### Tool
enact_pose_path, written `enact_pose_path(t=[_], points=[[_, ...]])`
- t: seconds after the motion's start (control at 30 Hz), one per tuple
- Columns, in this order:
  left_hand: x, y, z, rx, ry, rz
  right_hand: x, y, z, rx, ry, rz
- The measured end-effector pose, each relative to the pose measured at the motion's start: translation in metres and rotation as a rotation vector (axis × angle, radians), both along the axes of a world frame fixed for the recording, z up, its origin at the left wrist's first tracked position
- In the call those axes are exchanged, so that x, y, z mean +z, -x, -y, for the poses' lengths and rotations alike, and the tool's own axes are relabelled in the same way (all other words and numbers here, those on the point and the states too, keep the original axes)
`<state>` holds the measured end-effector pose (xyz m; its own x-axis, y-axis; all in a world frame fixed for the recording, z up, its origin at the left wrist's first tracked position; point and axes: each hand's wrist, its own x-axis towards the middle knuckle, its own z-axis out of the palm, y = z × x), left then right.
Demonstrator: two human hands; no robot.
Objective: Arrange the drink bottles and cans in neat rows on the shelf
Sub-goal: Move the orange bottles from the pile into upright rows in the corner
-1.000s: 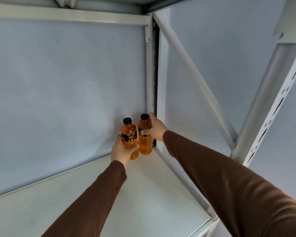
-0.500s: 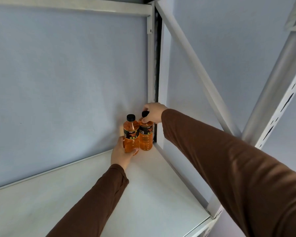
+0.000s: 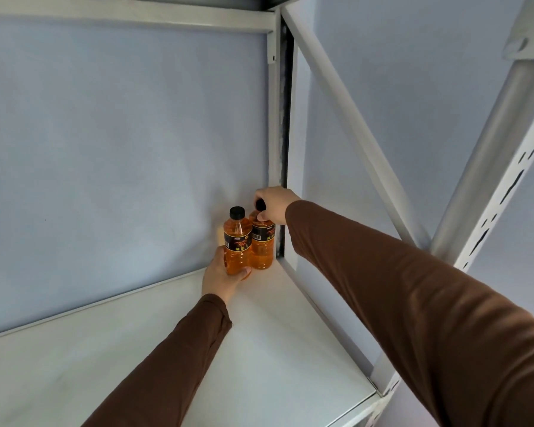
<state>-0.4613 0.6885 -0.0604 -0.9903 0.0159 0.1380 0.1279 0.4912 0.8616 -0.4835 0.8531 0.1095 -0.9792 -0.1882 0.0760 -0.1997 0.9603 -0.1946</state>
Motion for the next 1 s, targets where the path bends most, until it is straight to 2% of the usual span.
enact_pose_path(t=[0.23, 0.37, 0.5, 0.7, 1.0], points=[[0.009, -0.013, 0.013, -0.021, 0.100, 0.070, 0.007, -0.013, 0.005, -0.066, 0.017, -0.035], [0.019, -0.033, 0.040, 0.035, 0.277, 0.042, 0.017, -0.033, 0.020, -0.052, 0.026, -0.269], [0.032, -0.067, 0.075, 0.054, 0.423, -0.004, 0.015, -0.062, 0.045, 0.098, 0.088, -0.419], [0.055, -0.129, 0.149, 0.147, 0.647, -0.091, -0.013, -0.112, 0.101, 0.291, 0.086, -0.386], [0.084, -0.247, 0.287, 0.285, 0.754, -0.150, -0.040, -0.195, 0.249, 0.505, 0.127, -0.319]])
